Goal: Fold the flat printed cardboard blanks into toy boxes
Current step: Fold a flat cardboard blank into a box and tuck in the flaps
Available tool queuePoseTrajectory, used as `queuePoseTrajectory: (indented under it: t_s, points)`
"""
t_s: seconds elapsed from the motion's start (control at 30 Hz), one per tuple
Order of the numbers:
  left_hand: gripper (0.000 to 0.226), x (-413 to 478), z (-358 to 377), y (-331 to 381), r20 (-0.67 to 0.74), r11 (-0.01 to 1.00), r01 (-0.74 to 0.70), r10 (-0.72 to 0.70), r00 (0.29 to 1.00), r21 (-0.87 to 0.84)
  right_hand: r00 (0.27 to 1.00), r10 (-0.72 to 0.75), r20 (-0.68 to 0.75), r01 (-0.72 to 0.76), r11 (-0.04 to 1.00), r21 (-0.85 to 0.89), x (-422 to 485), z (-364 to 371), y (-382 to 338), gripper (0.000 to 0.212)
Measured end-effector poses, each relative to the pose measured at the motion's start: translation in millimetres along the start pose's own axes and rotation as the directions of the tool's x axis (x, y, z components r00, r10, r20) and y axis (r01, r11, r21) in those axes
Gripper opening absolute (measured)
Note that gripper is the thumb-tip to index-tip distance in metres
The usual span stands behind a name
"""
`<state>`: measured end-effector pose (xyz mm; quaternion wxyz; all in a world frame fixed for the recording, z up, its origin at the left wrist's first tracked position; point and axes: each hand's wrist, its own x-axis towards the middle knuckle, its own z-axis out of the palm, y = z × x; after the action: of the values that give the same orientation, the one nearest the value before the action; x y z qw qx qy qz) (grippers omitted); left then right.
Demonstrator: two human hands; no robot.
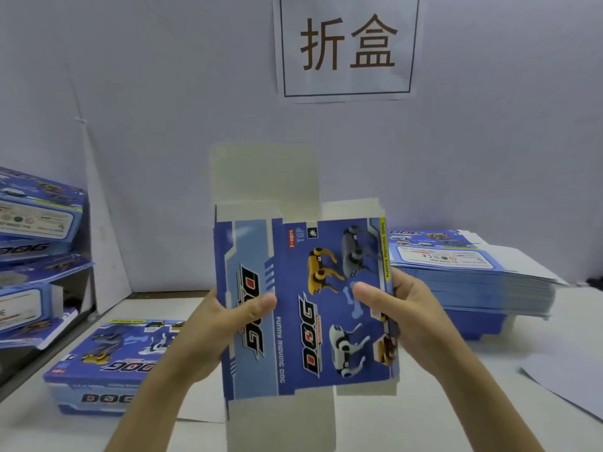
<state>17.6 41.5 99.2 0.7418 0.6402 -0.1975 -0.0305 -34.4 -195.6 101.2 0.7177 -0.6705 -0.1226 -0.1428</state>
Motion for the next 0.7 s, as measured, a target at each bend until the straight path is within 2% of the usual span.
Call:
queuePoseTrajectory:
  t_s: [0.07,0.17,0.3,0.37,0.5,0.7]
  points:
    - [0.038,2,3,-2,-0.044,0.999,-0.008,0.01,0.999,0.039,0.997,-0.053,-0.056,0.054,0.998,0.017,1,1,4,0.024]
    - [0.038,3,10,-4,-0.081,0.996,-0.024,0.031,0.996,0.084,0.99,-0.064,-0.124,0.066,0.998,0.014,3,3,6,0.028]
    - [0.039,2,14,-5,-0.132,0.998,-0.044,0.051,0.99,0.055,0.997,0.053,-0.059,-0.051,0.998,0.035,3,-3,5,0.031]
    - [0.036,2,16,-6,-0.138,0.997,-0.051,0.059,0.989,0.063,0.996,0.02,-0.085,-0.021,1.0,-0.008,3,-4,4,0.038]
    - [0.04,2,17,-9,-0.134,0.993,-0.006,0.021,0.991,0.114,0.993,-0.041,-0.11,0.035,0.997,-0.061,4,-2,3,0.035]
    - [0.037,2,13,-5,-0.163,0.992,-0.006,0.027,0.986,0.123,0.998,-0.016,-0.068,0.017,1.0,0.015,3,1,3,0.031]
